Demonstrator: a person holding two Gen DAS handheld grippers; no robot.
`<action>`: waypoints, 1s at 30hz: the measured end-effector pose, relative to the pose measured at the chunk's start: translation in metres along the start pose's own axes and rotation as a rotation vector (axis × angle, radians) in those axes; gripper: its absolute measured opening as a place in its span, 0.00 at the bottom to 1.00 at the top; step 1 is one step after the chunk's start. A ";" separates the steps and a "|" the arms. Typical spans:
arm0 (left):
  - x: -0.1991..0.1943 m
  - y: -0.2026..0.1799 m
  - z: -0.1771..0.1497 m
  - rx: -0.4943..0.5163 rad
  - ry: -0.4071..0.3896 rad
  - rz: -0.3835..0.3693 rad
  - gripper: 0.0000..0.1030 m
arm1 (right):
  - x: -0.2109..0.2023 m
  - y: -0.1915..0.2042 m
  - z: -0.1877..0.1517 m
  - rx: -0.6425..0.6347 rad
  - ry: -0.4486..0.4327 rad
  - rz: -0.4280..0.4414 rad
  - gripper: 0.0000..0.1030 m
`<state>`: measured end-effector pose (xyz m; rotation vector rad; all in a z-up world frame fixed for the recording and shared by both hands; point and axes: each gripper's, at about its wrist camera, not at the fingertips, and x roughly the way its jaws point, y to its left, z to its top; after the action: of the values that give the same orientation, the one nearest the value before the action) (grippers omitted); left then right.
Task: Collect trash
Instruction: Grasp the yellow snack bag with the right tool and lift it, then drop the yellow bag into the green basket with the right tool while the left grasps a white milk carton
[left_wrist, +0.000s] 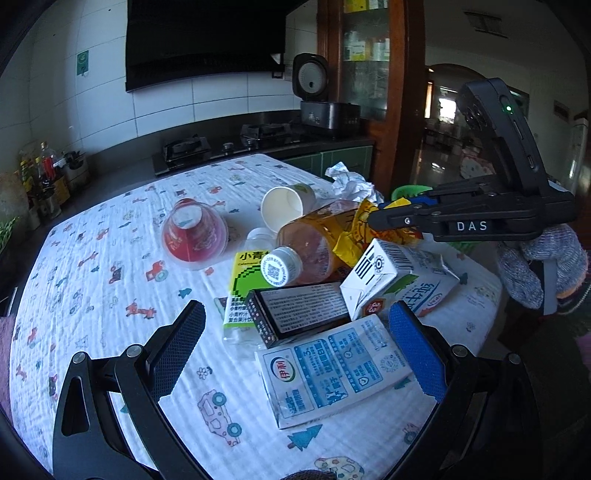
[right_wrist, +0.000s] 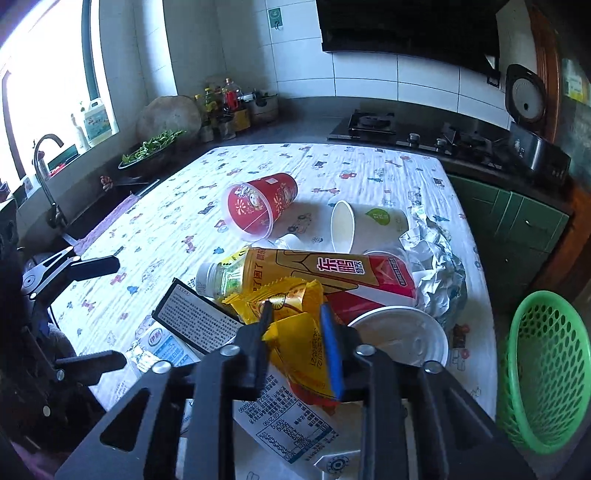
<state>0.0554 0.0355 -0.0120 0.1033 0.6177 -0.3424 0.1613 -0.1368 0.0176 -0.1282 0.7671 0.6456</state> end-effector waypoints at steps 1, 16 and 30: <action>0.002 -0.003 0.001 0.014 0.001 -0.015 0.95 | -0.002 -0.001 0.000 0.002 -0.005 -0.006 0.13; 0.042 -0.042 0.031 0.260 0.062 -0.265 0.95 | -0.079 -0.025 0.002 0.093 -0.181 -0.099 0.05; 0.092 -0.060 0.048 0.478 0.168 -0.432 0.95 | -0.119 -0.049 -0.031 0.183 -0.197 -0.198 0.05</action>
<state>0.1307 -0.0566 -0.0266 0.4639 0.7142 -0.9042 0.1072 -0.2448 0.0702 0.0273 0.6104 0.3909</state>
